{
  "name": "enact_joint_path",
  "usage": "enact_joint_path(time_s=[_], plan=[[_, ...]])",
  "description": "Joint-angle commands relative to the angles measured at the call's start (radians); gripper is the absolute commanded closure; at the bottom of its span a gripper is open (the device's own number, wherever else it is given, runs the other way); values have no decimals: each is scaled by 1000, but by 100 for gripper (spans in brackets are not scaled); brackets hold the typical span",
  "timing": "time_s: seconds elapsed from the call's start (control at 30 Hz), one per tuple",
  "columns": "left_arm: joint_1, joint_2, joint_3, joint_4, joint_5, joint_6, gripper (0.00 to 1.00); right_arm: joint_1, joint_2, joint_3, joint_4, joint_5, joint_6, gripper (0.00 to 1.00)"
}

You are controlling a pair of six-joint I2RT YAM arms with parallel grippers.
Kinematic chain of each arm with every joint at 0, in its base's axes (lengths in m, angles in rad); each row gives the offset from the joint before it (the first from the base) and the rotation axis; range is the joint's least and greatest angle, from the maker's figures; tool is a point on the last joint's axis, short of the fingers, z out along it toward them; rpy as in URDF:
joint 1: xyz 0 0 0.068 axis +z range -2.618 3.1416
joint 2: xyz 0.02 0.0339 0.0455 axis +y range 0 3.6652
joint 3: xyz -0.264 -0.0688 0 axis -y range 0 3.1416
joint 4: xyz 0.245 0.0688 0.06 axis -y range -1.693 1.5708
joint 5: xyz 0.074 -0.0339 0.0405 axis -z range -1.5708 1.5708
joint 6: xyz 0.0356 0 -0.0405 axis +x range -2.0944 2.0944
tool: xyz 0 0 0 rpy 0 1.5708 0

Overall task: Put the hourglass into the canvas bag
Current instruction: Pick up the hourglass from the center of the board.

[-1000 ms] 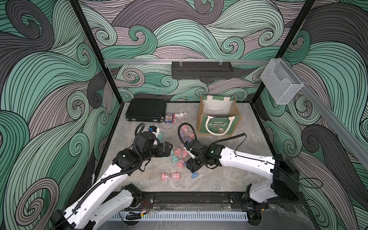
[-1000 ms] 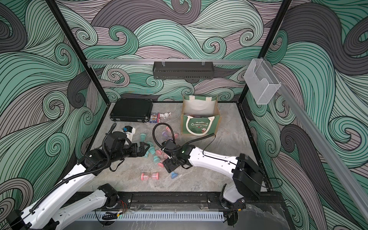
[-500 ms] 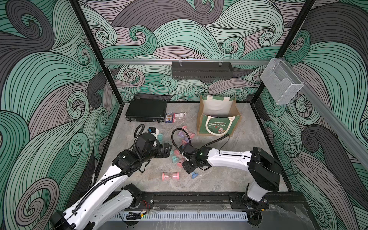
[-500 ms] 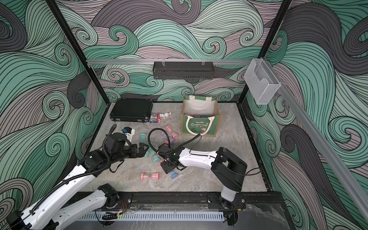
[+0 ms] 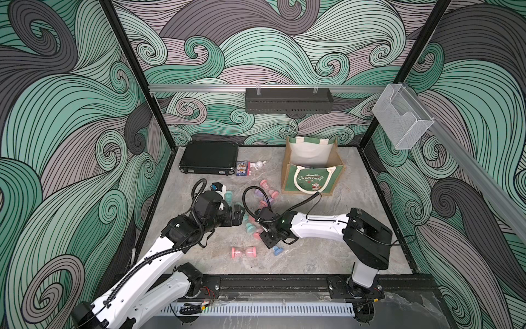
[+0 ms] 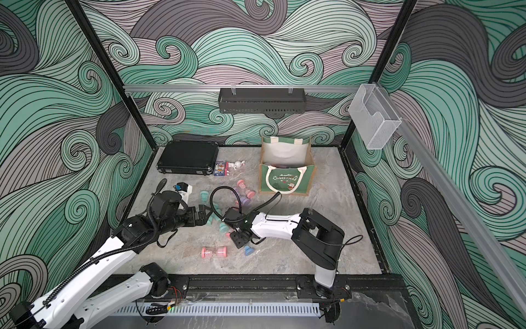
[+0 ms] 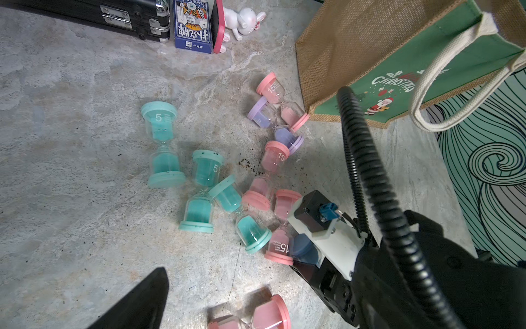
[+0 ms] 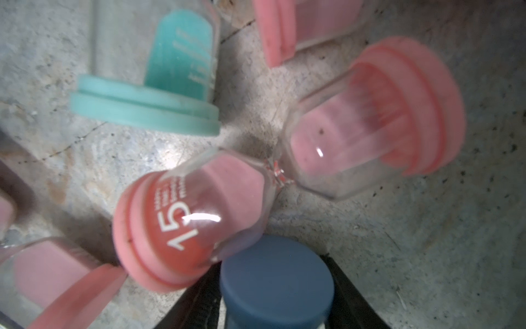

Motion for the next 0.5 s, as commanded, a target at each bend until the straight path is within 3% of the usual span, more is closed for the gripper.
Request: enact_joint_path(time_s=[0.0,0.47], plan=[[8,-13,-19,11,-12,-20,1,4,2,-8,11,31,5,48],[8,-5,15,17,-12,-16,1,0,-91,-36,17,55,16,59]])
